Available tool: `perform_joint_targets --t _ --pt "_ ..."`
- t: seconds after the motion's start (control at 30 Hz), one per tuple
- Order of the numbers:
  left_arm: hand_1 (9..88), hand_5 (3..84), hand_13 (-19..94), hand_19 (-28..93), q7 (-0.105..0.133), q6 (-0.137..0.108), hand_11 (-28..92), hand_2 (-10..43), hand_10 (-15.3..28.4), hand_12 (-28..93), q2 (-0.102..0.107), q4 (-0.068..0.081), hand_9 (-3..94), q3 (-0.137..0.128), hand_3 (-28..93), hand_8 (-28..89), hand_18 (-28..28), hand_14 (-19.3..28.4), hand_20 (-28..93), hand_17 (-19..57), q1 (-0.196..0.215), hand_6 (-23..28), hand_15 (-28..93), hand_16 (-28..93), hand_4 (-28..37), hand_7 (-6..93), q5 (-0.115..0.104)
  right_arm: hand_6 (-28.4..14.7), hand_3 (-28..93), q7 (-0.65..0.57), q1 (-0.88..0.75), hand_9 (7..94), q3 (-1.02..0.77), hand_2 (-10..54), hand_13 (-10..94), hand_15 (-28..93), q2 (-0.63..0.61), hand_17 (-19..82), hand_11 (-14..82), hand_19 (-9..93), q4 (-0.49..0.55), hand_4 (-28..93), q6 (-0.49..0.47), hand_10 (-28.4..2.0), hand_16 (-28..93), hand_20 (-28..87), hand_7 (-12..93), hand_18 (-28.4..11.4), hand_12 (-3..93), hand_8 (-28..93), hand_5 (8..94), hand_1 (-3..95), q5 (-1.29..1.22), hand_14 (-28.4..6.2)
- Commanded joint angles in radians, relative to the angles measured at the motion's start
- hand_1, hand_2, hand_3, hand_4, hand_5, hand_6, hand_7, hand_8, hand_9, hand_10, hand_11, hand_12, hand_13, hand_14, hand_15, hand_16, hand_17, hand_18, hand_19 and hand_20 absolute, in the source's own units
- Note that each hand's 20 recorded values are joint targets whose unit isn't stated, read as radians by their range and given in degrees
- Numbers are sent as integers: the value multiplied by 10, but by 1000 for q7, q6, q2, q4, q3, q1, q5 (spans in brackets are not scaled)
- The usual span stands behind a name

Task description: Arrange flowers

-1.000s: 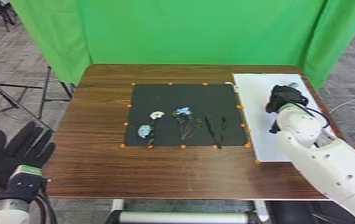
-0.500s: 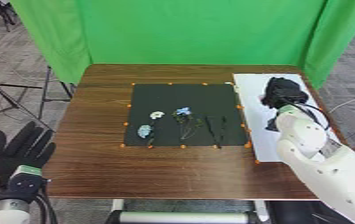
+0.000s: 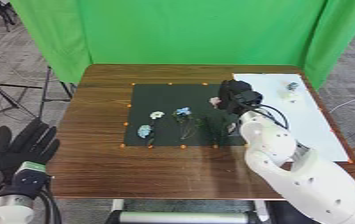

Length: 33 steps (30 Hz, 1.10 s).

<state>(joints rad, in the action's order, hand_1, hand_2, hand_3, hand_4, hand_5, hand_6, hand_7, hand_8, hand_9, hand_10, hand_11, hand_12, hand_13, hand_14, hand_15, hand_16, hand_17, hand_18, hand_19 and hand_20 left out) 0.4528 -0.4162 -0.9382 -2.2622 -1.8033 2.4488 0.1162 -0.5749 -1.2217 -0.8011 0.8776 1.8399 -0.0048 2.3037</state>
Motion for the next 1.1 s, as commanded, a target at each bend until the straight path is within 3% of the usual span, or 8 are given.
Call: perform_joint_targets --t 0.03,0.2,0.37,0.43,0.5,0.57,0.83,1.1 --pt "236 373 219 269 -27 1 228 107 132 83 10 15 315 26 718 -114 113 132 73 -60 -43 76 363 -93 -283 185 28 -9 683 14 33 882 50 -95 768 584 102 402 85 896 -48 -283 -22 -94 292 378 299 -235 335 76 789 576 17 -80" --pt "235 373 218 270 -39 1 228 108 131 82 16 23 315 45 718 -113 113 132 74 -60 -77 76 363 -93 -283 184 33 -10 680 6 58 875 73 -95 764 585 135 400 83 896 -103 -283 -14 -95 292 377 294 -236 332 63 788 576 42 -81" --pt "235 371 213 269 -30 0 227 108 131 83 20 25 306 54 719 -113 113 132 73 -60 -88 76 363 -93 -283 184 30 -4 688 11 57 866 71 -95 758 582 153 398 80 891 -121 -283 -41 -98 292 374 290 -237 324 46 778 574 47 -81" --pt "236 371 213 269 -33 -12 228 108 131 83 20 23 306 54 718 -113 112 132 72 -60 -92 75 364 -93 -283 184 30 -6 691 4 57 860 72 -95 757 574 153 395 82 889 -120 -283 -49 -100 301 372 280 -237 317 34 772 567 30 -82" --pt "237 371 213 270 -43 -53 228 109 131 83 21 16 306 55 717 -114 113 132 73 -60 -91 75 364 -93 -283 187 49 -13 689 6 54 842 69 -95 752 573 151 390 106 885 -119 -283 -51 -106 289 370 246 -240 289 22 765 547 33 -85" --pt "238 373 214 270 -36 -38 230 112 132 83 21 15 306 52 717 -114 113 134 73 -59 -88 75 365 -93 -283 190 34 -16 689 1 52 830 68 -95 747 573 150 387 116 882 -116 -283 -52 -111 285 368 234 -240 278 21 762 538 32 -87" --pt "239 369 211 275 -45 -21 232 111 131 82 15 18 303 46 719 -116 113 133 72 -62 -86 76 367 -96 -283 192 39 -26 707 8 39 773 61 -95 732 575 140 380 149 879 -102 -283 -55 -124 280 364 222 -241 226 14 718 518 32 -89" --pt "244 337 199 271 -24 -14 223 100 127 82 16 18 285 48 720 -117 113 129 70 -63 -79 66 355 -96 -283 193 24 -24 726 2 16 712 18 -95 730 527 132 380 152 869 -59 -283 -104 -135 321 342 219 -236 149 -5 696 509 21 -81"
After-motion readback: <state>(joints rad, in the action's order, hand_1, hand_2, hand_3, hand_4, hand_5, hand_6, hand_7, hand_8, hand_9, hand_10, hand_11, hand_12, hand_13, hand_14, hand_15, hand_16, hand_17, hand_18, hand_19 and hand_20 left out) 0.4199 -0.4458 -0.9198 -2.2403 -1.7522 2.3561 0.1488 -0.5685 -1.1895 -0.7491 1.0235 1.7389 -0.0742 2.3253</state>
